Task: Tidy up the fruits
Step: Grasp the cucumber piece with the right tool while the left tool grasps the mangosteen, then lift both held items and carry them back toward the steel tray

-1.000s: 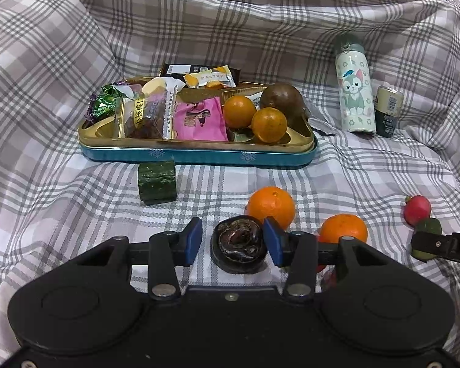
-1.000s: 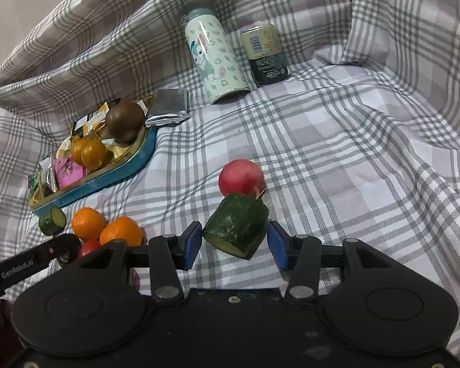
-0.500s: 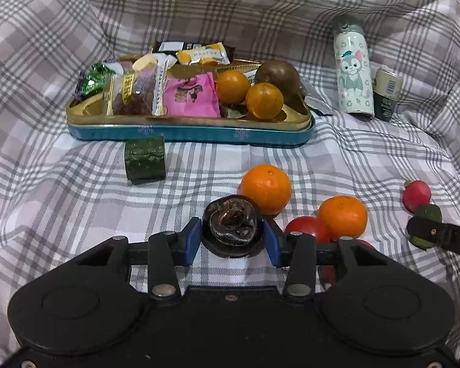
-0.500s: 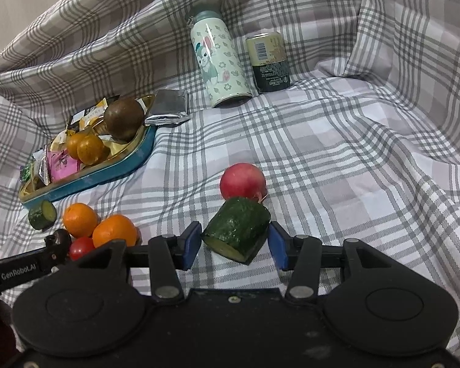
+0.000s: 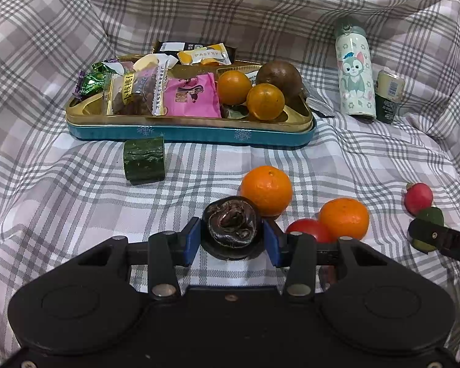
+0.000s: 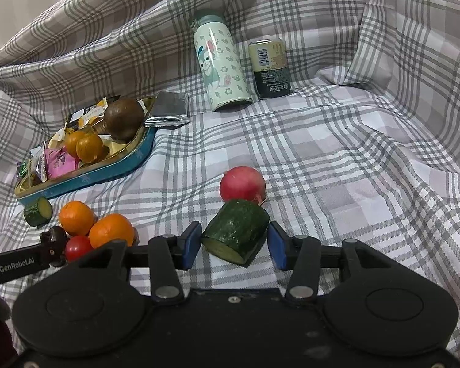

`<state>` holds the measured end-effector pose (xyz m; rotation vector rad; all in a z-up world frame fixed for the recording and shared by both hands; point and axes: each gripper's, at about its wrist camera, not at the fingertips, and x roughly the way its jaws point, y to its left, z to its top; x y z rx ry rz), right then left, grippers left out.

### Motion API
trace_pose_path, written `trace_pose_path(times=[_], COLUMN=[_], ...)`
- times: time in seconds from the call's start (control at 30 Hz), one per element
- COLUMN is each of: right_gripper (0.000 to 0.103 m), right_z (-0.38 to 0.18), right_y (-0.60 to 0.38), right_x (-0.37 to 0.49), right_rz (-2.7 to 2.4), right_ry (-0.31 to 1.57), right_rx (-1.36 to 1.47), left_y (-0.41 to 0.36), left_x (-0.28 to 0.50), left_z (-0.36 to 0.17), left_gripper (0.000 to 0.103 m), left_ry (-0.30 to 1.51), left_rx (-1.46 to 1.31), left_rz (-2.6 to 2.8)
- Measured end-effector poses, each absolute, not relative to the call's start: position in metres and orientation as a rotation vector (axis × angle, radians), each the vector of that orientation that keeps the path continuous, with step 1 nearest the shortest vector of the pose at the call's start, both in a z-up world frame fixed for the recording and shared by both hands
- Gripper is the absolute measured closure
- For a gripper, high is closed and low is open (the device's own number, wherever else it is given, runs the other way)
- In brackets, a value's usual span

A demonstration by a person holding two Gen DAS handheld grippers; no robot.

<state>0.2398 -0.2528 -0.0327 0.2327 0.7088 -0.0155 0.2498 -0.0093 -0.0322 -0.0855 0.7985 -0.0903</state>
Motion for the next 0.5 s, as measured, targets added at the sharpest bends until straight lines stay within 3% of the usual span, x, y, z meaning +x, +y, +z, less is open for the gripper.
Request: trace_pose_path(times=[0.5], right_gripper=[0.054], right_z=[-0.019], right_y=[-0.241], right_x=[0.227], right_rz=[0.051], right_ry=[0.646], right_rx=[0.191], left_y=[-0.002], left_x=[0.245], left_z=[-0.027], left_gripper=[0.053], left_ry=[0.765], left_rx=[-0.122], left_rz=[-0.1])
